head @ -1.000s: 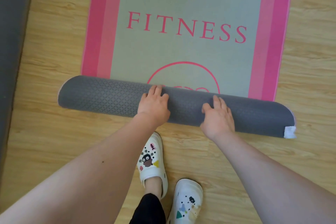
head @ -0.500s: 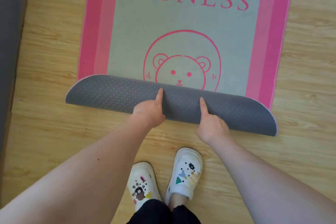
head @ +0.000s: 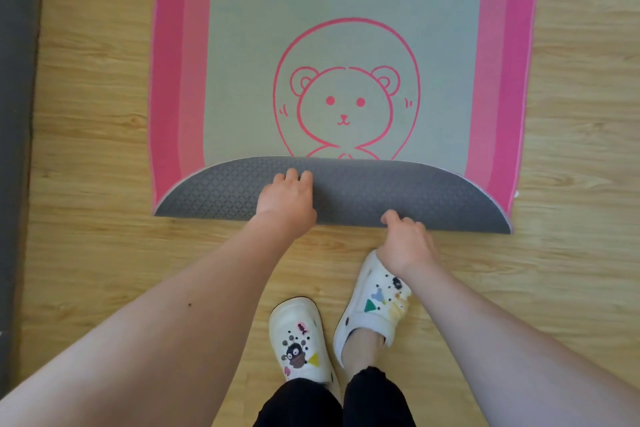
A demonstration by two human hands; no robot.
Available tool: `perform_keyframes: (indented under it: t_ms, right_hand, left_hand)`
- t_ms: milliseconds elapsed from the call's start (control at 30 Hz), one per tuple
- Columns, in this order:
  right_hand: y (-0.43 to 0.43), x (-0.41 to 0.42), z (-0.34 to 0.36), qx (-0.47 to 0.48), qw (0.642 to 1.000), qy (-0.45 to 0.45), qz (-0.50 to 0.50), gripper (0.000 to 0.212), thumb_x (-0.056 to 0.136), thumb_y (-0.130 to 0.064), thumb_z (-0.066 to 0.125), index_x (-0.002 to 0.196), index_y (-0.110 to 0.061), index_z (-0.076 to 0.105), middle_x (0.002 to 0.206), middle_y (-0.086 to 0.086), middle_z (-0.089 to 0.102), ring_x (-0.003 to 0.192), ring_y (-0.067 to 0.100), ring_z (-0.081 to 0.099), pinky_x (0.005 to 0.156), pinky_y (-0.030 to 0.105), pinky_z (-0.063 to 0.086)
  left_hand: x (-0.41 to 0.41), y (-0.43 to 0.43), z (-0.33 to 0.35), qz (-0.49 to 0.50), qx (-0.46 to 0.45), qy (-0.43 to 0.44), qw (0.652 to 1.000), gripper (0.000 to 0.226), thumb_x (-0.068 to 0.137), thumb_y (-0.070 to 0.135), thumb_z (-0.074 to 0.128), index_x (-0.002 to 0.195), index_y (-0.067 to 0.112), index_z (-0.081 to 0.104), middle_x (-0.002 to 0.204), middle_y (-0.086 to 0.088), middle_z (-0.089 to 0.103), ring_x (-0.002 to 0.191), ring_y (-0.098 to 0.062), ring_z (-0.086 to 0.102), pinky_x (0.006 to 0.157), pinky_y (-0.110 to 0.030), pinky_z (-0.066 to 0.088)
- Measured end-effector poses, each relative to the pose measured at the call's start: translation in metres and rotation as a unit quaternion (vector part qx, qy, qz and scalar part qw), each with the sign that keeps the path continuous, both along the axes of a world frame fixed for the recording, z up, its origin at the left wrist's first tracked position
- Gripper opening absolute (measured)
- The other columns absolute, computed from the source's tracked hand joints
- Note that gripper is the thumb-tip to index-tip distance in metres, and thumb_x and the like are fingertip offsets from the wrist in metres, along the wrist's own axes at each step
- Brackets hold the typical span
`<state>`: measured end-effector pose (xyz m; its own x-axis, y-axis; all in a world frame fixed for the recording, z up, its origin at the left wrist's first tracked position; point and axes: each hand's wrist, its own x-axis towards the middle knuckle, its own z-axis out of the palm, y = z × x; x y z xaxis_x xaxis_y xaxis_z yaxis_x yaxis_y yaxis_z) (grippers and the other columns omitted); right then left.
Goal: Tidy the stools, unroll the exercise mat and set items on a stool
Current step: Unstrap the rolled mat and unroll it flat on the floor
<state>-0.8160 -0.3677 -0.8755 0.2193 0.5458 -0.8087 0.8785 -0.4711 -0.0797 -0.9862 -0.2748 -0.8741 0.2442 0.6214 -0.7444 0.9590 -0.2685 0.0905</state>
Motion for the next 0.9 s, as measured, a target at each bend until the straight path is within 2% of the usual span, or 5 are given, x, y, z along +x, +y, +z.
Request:
perform_keyframes:
  t_ms: [200,333,533,667,900]
  right_hand:
    - [-0.024,-0.010,0.001,-0.021,1.000,-0.004,-0.003,0.049,0.087,-0.012,0.047,0.134,-0.021,0.041,0.129,0.009,0.050,0.122,0.028,0.043,0.089,0.034,0.041]
    - [-0.039,-0.016,0.002,-0.018,1.000,0.001,0.007,0.048,0.087,-0.011,0.047,0.133,-0.021,0.043,0.129,0.008,0.051,0.122,0.028,0.044,0.090,0.032,0.040]
    - [-0.062,-0.016,0.009,0.042,0.999,-0.012,0.026,0.043,0.084,-0.007,0.048,0.125,-0.020,0.050,0.122,0.005,0.057,0.115,0.026,0.050,0.081,0.032,0.043]
    - [-0.069,-0.014,0.008,0.090,0.995,-0.023,0.031,0.031,0.083,-0.007,0.048,0.112,-0.017,0.054,0.109,0.007,0.063,0.101,0.030,0.056,0.067,0.030,0.038]
    - [-0.094,-0.019,-0.012,0.061,0.996,-0.001,0.061,0.019,0.085,-0.012,0.047,0.103,-0.019,0.048,0.096,0.010,0.066,0.086,0.031,0.060,0.065,0.032,0.039]
  left_hand:
    - [-0.013,-0.021,0.000,0.025,-0.021,0.000,0.999,0.084,0.089,0.023,0.051,0.151,0.018,-0.006,0.135,-0.013,0.041,0.121,-0.033,0.044,0.086,-0.041,0.044]
    - [-0.022,-0.044,-0.006,0.043,-0.028,-0.001,0.999,0.087,0.090,0.022,0.049,0.150,0.020,-0.014,0.126,-0.013,0.050,0.107,-0.032,0.054,0.067,-0.037,0.039]
    - [-0.024,-0.076,0.000,0.065,-0.039,0.001,0.997,0.063,0.087,0.020,0.051,0.142,0.016,0.020,0.091,-0.006,0.056,0.080,-0.029,0.053,0.060,-0.035,0.038]
    - [-0.022,-0.095,-0.002,0.052,-0.040,-0.002,0.998,0.026,0.087,0.019,0.049,0.111,0.012,0.041,0.106,-0.010,0.060,0.091,-0.030,0.053,0.063,-0.034,0.035]
    - [-0.025,-0.140,-0.020,0.077,-0.033,-0.017,0.996,0.020,0.094,0.031,0.042,0.100,0.013,0.048,0.101,-0.011,0.061,0.082,-0.029,0.051,0.065,-0.032,0.038]
